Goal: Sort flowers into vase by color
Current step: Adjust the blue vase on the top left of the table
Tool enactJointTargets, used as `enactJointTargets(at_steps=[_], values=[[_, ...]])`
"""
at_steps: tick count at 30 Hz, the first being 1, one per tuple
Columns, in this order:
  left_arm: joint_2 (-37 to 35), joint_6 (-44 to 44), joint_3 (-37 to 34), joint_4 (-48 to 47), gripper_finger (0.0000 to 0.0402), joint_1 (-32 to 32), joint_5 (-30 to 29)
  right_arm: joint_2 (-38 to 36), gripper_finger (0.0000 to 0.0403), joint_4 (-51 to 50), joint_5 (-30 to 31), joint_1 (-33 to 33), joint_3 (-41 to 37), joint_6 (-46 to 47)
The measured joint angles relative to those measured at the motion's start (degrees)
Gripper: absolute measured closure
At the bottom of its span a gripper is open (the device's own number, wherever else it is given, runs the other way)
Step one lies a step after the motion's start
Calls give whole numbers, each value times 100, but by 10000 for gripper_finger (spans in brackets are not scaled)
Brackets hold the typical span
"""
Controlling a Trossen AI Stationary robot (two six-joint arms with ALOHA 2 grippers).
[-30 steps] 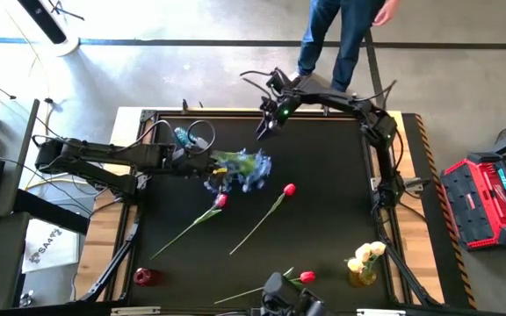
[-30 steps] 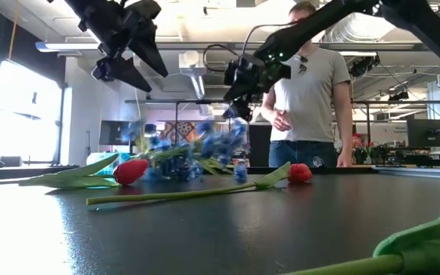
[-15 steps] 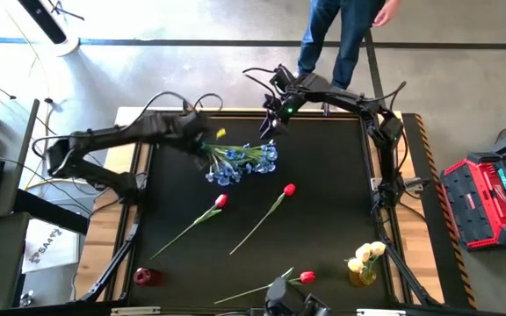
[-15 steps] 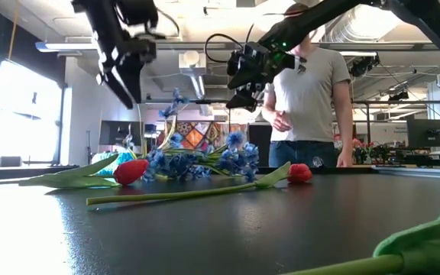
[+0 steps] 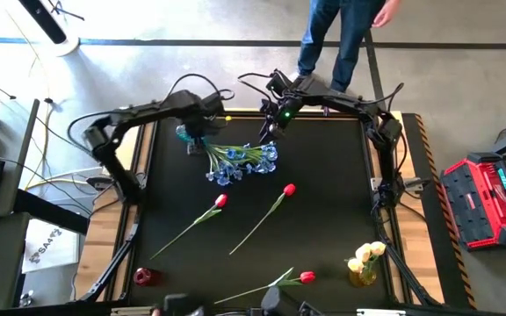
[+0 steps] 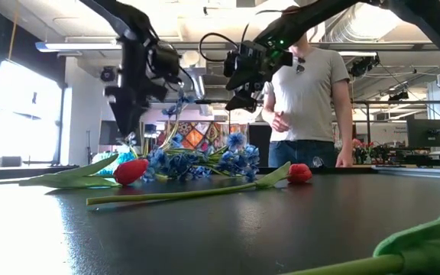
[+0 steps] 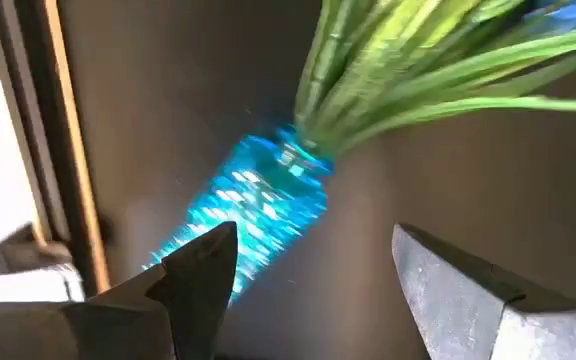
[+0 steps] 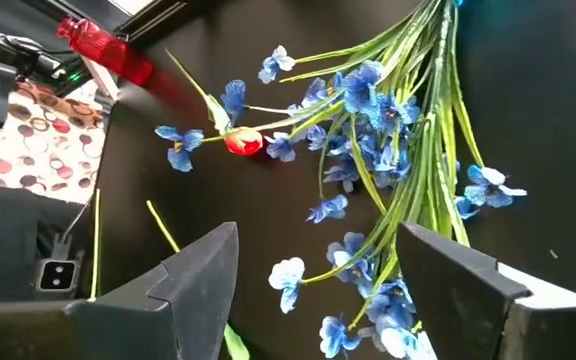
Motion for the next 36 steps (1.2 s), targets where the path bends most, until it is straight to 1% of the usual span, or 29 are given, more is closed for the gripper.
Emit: enactJointTargets(at_steps=[3,8,11,16,21,31,36], values=[[415,608,80,35,149,145,-237,0,144,0,4,55,0,99],[833,1109,88,-54,149,358,-351,0,144,-7,16,134,0,148],[906,1440,88,4,149,424,-373,0,144,-7,60,152,0,148],[901,1885,90,485,149,589,-345,0,144,0,112,152,0,150],[899,2309,-83,683,149,651,-180,0,144,-27,117,152,0,192],[862,2244,-520,1135,149,653,-113,0,144,-7,114,152,0,224],[871,1849,-697,1263,149,653,-21,0,144,-1,112,155,0,333]])
